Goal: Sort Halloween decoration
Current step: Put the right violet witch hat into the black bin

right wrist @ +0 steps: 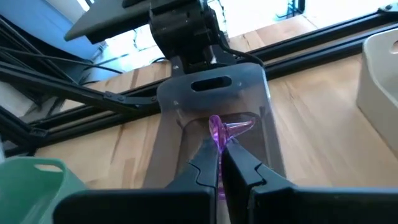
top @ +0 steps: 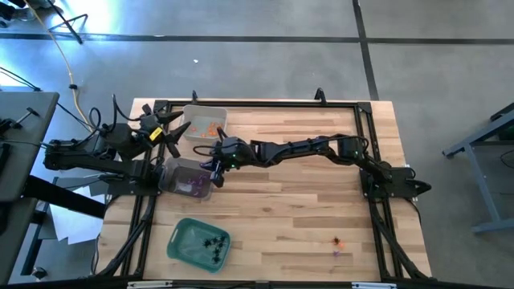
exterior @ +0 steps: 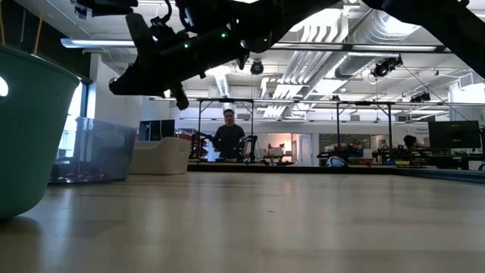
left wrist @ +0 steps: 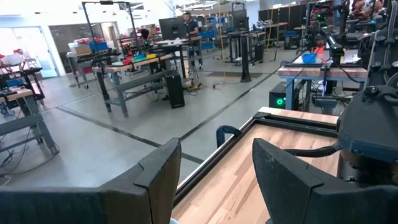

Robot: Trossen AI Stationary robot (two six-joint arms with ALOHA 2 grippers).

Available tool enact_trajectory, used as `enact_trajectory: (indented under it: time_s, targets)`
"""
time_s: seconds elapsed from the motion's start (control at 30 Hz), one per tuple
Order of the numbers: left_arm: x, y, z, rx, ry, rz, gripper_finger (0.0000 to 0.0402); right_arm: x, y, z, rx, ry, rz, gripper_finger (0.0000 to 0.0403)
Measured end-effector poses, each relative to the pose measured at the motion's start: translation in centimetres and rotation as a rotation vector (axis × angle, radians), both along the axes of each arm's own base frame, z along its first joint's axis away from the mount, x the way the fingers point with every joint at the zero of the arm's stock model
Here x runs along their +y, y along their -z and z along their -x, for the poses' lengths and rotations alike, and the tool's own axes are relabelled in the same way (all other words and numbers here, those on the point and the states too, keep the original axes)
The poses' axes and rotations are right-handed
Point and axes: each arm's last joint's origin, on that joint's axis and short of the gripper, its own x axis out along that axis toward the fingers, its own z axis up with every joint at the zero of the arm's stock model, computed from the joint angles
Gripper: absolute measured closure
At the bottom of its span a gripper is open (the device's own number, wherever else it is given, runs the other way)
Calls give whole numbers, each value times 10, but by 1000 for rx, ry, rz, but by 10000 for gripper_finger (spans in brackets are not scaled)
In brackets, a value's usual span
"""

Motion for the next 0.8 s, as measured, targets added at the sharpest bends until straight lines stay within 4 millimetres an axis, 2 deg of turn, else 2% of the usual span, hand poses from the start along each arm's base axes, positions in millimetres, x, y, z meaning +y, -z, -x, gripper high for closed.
enact_trajectory:
  time_s: [0.4,0.8]
  targets:
    - [0,0,0,-1,0,2,216,1,0,0,-4,-28,16,395]
    - [0,0,0,0,1,1,216,2,0,0,-5,-41,41,255]
